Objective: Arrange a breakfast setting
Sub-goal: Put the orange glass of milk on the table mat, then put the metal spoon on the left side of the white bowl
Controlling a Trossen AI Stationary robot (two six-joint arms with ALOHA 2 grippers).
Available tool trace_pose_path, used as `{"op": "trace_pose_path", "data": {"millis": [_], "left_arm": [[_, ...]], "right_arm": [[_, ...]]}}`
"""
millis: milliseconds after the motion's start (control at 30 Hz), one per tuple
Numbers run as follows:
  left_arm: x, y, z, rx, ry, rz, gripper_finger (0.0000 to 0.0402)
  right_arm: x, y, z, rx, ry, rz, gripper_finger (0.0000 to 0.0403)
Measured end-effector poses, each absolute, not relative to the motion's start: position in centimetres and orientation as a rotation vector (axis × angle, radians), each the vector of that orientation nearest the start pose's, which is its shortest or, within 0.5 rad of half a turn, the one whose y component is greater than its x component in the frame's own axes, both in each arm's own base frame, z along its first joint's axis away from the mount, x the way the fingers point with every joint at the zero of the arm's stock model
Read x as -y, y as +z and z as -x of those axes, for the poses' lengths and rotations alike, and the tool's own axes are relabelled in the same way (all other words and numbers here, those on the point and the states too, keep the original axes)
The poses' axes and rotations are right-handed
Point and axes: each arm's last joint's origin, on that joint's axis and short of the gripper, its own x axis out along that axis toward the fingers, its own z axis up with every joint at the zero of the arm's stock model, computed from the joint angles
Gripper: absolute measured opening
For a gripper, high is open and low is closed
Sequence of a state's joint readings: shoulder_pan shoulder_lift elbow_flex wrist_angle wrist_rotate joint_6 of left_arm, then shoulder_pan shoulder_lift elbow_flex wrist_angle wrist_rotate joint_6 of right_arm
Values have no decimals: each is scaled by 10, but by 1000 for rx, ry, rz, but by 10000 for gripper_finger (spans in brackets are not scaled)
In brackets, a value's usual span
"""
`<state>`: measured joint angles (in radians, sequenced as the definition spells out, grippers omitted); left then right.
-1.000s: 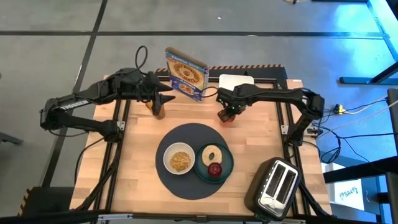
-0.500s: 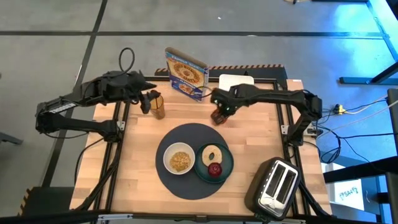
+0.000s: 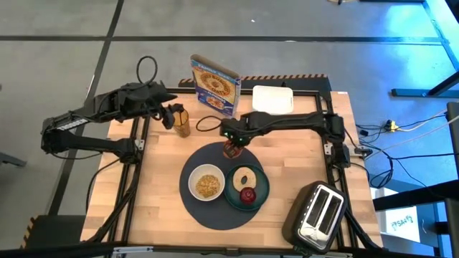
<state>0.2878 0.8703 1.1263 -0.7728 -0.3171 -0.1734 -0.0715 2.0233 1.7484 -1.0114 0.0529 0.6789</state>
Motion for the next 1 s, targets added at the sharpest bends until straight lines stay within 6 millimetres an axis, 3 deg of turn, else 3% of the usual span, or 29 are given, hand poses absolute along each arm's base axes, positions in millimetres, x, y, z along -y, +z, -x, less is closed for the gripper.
{"op": "trace_pose_path", "data": {"millis": [167, 333, 600, 800, 1000], "left_arm": [[-54, 377, -146, -478, 682, 143, 195], [-59, 374, -152, -503, 722, 145, 195], [-78, 363, -165, -583, 780, 137, 195], [-102, 349, -165, -720, 770, 139, 195], [-123, 331, -160, -936, 620, 95, 194]], "right_arm": [[30, 226, -417, -1265, -510, -625, 3], [30, 226, -418, -1259, -497, -640, 21], [30, 228, -417, -1262, -492, -631, 130], [30, 258, -406, -1197, -435, -582, 208], [31, 298, -389, -1091, -374, -543, 235]]}}
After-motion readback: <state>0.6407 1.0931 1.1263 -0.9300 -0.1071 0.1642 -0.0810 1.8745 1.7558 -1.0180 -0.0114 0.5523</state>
